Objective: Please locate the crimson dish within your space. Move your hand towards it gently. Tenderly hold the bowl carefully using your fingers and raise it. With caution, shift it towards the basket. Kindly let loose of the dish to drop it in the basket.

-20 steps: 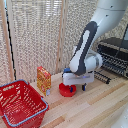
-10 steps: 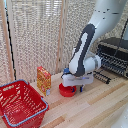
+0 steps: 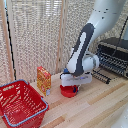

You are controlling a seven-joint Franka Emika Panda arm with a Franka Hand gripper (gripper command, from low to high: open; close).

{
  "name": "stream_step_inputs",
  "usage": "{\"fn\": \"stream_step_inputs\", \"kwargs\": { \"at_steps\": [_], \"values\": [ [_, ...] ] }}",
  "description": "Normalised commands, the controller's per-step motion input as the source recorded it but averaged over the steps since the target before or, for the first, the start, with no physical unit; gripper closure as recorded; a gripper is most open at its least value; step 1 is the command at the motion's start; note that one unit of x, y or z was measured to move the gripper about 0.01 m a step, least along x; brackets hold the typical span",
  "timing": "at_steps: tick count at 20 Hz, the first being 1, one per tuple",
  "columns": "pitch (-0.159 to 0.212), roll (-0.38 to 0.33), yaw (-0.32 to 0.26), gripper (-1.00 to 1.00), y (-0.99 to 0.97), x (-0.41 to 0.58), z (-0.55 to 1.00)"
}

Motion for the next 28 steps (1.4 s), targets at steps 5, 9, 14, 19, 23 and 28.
{"fn": "stream_step_inputs", "kwargs": {
  "at_steps": [5,9,14,19,23,28],
  "values": [
    [0.216,-0.001,0.000,1.00,0.17,-0.081,0.56],
    [0.190,0.001,0.000,1.00,0.22,-0.004,0.72],
    [0.112,0.009,0.000,1.00,0.21,0.212,0.85],
    [0.080,0.011,0.000,1.00,0.27,0.428,0.92],
    [0.038,0.040,0.002,1.00,0.46,0.434,0.90],
    [-0.038,0.124,-0.001,1.00,0.68,0.196,0.57]
  ]
}}
